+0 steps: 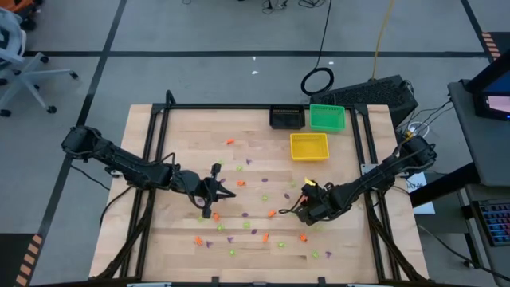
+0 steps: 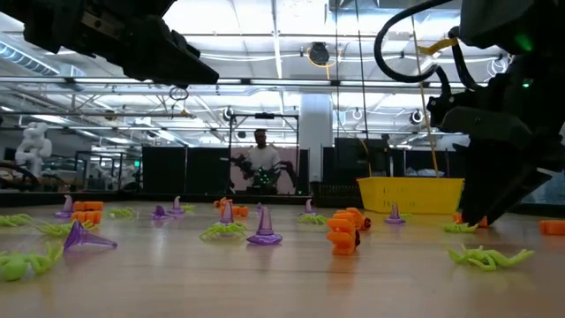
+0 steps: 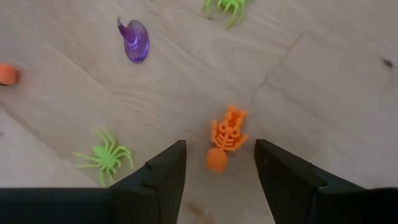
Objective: Sort Halloween decoration
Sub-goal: Put the orange skeleton toy into the green basket
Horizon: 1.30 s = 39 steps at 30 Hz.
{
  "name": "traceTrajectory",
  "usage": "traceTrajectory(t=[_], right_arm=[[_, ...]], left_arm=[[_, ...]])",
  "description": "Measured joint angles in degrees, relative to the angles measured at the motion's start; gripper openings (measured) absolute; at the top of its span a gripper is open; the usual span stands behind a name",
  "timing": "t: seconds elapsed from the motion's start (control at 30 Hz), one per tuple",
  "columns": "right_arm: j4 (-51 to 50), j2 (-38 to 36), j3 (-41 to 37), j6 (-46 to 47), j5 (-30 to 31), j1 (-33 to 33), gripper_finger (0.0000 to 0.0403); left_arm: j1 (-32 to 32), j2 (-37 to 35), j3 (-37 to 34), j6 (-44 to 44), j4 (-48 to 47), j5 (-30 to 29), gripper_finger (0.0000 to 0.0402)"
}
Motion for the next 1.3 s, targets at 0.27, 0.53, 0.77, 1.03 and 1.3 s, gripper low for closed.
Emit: traceTrajectory(t=[0.27, 0.53, 0.77, 1.03, 1.3], right_arm=[[-0.28, 0.91, 0.07, -0.46, 0.23, -0.09, 0.0085], [0.0, -1.39, -0.09, -3.03, -2.14, -0.2, 0.0011], [-0.1, -7.99, -0.1, -5.9, -2.37, -0.15, 0.0012], [0.25, -18.09, -0.1, -14.12, -0.33, -1.01, 0.0009], [0.42, -26.6, -0.1, -27.93, 1.15, -5.58, 0.0009]], left_arm=[[0.0, 0.0, 0.0, 0.64, 1.49, 0.0, 0.0], [0.0, 0.0, 0.0, 1.8, 2.29, 0.02, 0.0], [-0.04, 0.0, 0.0, 1.76, 2.58, 0.02, 0.0], [-0.04, -0.02, 0.02, 1.72, 4.35, 0.02, 0.0], [-0.04, -0.02, 0.02, -0.36, 4.17, 0.03, 0.0]])
